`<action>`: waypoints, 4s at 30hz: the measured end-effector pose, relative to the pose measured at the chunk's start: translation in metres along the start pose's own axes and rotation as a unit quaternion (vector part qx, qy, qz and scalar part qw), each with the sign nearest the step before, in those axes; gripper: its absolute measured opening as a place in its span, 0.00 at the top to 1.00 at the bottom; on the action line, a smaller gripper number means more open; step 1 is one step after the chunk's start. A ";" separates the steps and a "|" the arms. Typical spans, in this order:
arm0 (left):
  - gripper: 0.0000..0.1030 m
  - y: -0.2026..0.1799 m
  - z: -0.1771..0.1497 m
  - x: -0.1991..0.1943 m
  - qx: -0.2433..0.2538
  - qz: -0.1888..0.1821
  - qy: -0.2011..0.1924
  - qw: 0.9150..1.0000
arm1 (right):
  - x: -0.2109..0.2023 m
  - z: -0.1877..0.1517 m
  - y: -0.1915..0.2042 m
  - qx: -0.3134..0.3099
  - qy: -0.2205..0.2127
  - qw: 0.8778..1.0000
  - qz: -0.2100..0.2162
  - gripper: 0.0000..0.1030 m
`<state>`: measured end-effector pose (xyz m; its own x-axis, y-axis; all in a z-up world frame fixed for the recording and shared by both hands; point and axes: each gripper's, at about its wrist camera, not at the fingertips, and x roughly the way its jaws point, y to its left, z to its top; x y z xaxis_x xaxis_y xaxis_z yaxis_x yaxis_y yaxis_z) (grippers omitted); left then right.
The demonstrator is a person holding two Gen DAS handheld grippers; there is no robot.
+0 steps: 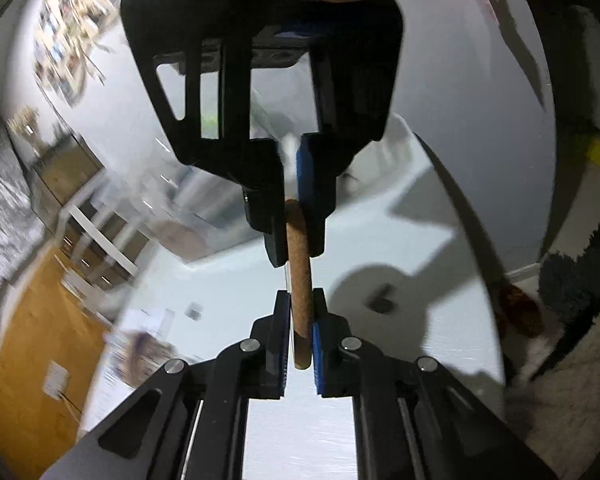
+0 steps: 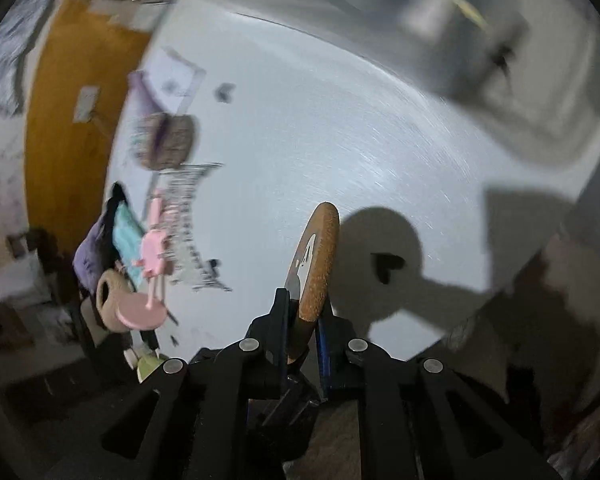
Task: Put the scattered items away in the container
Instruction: 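Carry the held coaster with the right gripper to the clear container, then lower the coaster into the container beside the bottles and open the right gripper, then withdraw the open right gripper from the container back over the table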
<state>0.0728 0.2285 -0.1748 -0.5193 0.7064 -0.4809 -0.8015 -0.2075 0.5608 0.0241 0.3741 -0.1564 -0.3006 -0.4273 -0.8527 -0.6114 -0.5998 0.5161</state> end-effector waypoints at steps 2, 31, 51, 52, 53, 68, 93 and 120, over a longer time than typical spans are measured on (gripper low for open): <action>0.89 0.019 0.010 -0.003 0.017 0.033 -0.025 0.999 | -0.024 -0.001 0.028 -0.056 -0.035 0.998 -0.005 0.87; 0.43 0.169 0.096 0.052 -0.256 0.177 0.080 0.947 | -0.102 0.195 0.143 -0.387 -0.114 0.910 -0.095 0.92; 0.43 0.189 0.061 0.064 -0.349 0.217 0.160 0.897 | -0.035 0.238 0.128 -0.330 -0.037 0.939 -0.084 0.88; 0.43 0.190 0.062 0.065 -0.350 0.216 0.160 0.897 | -0.036 0.241 0.125 -0.319 -0.027 0.945 -0.068 0.84; 0.43 0.191 0.062 0.066 -0.351 0.215 0.160 0.897 | -0.037 0.242 0.121 -0.308 -0.019 0.950 -0.051 0.82; 0.43 0.193 0.061 0.063 -0.350 0.216 0.165 0.897 | -0.058 0.233 0.112 -0.294 -0.026 0.955 0.024 0.97; 0.12 0.201 0.043 0.048 -0.413 0.226 0.167 0.866 | -0.030 0.249 0.101 -0.270 -0.026 0.962 -0.010 0.98; 0.00 0.199 0.022 -0.017 -0.471 0.220 0.148 0.841 | -0.141 0.086 0.122 -0.339 -0.352 0.872 -0.016 0.00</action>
<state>-0.0716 0.1902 -0.0401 -0.7670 0.2501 -0.5909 -0.3185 -0.9478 0.0123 -0.0710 0.4191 0.0201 -0.8119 -0.0248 -0.5832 -0.1255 -0.9683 0.2160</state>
